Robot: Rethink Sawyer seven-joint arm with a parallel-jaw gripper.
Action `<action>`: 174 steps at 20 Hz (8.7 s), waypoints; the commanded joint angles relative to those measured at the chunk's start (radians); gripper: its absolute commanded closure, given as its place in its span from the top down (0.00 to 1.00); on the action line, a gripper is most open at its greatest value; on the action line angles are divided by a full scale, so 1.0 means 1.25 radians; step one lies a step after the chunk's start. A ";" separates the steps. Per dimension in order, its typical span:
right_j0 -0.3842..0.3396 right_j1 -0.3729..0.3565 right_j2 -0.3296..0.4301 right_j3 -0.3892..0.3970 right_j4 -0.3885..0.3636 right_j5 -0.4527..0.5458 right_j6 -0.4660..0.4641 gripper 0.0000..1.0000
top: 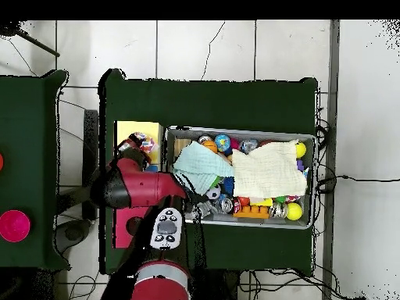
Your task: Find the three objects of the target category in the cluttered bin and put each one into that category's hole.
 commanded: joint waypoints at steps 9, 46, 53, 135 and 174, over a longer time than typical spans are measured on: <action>-0.116 0.275 0.208 0.036 -0.217 -0.147 0.035 0.00; -0.004 -0.268 -0.050 -0.086 -0.015 0.766 0.064 0.00; -0.029 -0.170 -0.036 -0.215 -0.039 0.779 0.042 0.00; -0.079 -0.061 0.040 -0.013 -0.044 0.491 0.005 0.00; -0.021 0.034 -0.040 -0.257 -0.060 0.666 0.020 0.00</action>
